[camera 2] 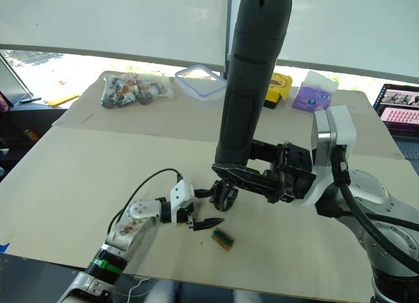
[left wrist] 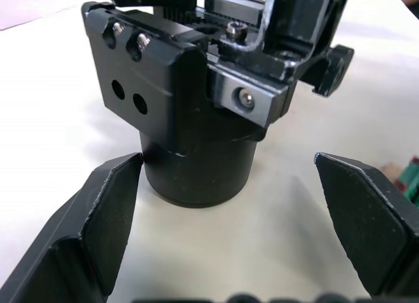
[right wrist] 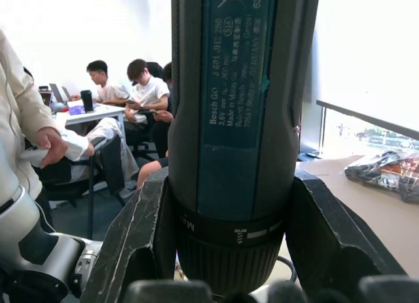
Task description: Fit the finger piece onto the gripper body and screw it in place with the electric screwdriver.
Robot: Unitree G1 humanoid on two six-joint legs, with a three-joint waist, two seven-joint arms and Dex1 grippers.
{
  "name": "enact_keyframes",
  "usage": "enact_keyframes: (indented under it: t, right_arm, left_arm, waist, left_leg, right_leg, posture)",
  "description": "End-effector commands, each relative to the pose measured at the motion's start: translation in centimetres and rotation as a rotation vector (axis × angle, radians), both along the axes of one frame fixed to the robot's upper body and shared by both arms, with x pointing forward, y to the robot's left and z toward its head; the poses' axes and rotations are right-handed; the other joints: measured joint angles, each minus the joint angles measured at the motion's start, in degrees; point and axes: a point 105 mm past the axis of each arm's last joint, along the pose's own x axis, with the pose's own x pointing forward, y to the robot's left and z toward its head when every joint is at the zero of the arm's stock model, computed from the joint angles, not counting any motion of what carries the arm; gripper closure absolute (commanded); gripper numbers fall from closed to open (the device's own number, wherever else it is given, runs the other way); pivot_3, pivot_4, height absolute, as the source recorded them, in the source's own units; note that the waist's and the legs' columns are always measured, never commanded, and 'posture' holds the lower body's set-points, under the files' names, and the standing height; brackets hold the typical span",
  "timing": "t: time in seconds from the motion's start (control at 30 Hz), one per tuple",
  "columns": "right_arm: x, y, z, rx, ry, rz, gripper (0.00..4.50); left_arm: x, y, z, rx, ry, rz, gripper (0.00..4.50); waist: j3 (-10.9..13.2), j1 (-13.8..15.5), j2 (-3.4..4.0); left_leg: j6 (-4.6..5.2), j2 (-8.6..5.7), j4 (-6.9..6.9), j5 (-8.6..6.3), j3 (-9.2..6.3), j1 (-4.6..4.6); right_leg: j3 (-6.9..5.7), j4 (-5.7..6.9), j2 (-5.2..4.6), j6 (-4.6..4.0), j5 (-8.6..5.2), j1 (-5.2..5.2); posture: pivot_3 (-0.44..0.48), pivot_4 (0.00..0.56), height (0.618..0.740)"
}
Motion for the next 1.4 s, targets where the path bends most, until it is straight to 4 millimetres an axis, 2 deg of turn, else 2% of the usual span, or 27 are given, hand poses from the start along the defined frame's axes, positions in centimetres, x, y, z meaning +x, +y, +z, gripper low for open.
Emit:
enact_keyframes:
  t: [0.03,0.4,0.5,0.53,0.57,0.6,0.93,1.4]
  right_arm:
    - [-0.6,0.0,1.2,0.023,-0.064,0.012,2.59]
    - [-0.4,0.0,1.1,0.018,-0.068,0.018,2.59]
    - [-0.4,0.1,1.2,0.02,-0.071,0.023,2.59]
    - [-0.4,0.1,1.2,0.022,-0.073,0.025,2.59]
    - [-0.4,0.1,1.2,0.025,-0.076,0.029,2.59]
    - [-0.4,0.2,1.3,0.028,-0.078,0.032,2.59]
    - [0.6,1.2,1.5,0.028,-0.135,0.043,2.59]
    - [2.6,2.5,0.7,-0.006,-0.203,-0.014,2.59]
  left_arm:
    - [0.0,-1.1,-0.2,0.016,-0.005,0.028,0.07]
    - [0.6,-1.9,-1.3,0.061,0.0,0.06,0.07]
    - [0.5,-2.1,-1.5,0.065,0.02,0.056,0.94]
    - [0.4,-2.2,-1.6,0.067,0.024,0.054,1.31]
    - [0.4,-2.1,-1.7,0.071,0.025,0.055,2.01]
    - [0.4,-2.1,-1.7,0.073,0.025,0.055,2.23]
    - [0.6,-1.9,-1.9,0.088,0.014,0.049,2.23]
    - [0.4,-1.6,-2.2,0.089,0.037,0.046,2.23]
  waist:
    - [0.0,0.09,0.0]
    - [0.0,0.35,0.0]
    - [0.0,0.41,0.01]
    - [-0.01,0.45,0.01]
    - [-0.01,0.46,0.01]
    - [-0.01,0.47,0.01]
    - [-0.01,0.65,0.02]
    - [-0.02,1.08,0.04]
  left_leg:
    - [0.0,0.0,0.01,0.0,0.0,0.0]
    - [0.0,-0.02,0.04,0.0,0.0,0.01]
    - [0.0,-0.02,0.04,0.0,0.0,0.01]
    - [0.0,-0.02,0.04,0.0,0.0,0.01]
    - [0.0,-0.02,0.04,0.0,0.0,0.01]
    - [0.0,-0.02,0.04,0.0,0.0,0.01]
    - [0.0,-0.02,0.05,0.0,0.0,0.02]
    - [-0.01,-0.02,0.03,0.0,0.0,0.02]
  right_leg:
    - [0.0,0.0,0.0,0.0,0.0,0.0]
    - [0.0,-0.02,0.0,0.0,0.0,0.03]
    - [0.0,-0.02,-0.01,0.0,0.0,0.04]
    - [0.0,-0.02,-0.01,0.0,0.0,0.04]
    - [0.0,-0.02,-0.01,0.0,0.0,0.04]
    - [0.0,-0.02,-0.01,0.0,0.0,0.04]
    - [0.0,-0.03,-0.01,0.0,0.01,0.05]
    - [-0.01,-0.02,-0.01,0.0,0.01,0.03]
  posture:
    - [0.0,0.15,0.74]
    - [0.0,0.15,0.74]
    - [0.0,0.15,0.74]
    - [0.0,0.15,0.74]
    - [0.0,0.15,0.74]
    - [0.0,0.15,0.74]
    - [0.0,0.15,0.74]
    - [0.0,0.15,0.74]
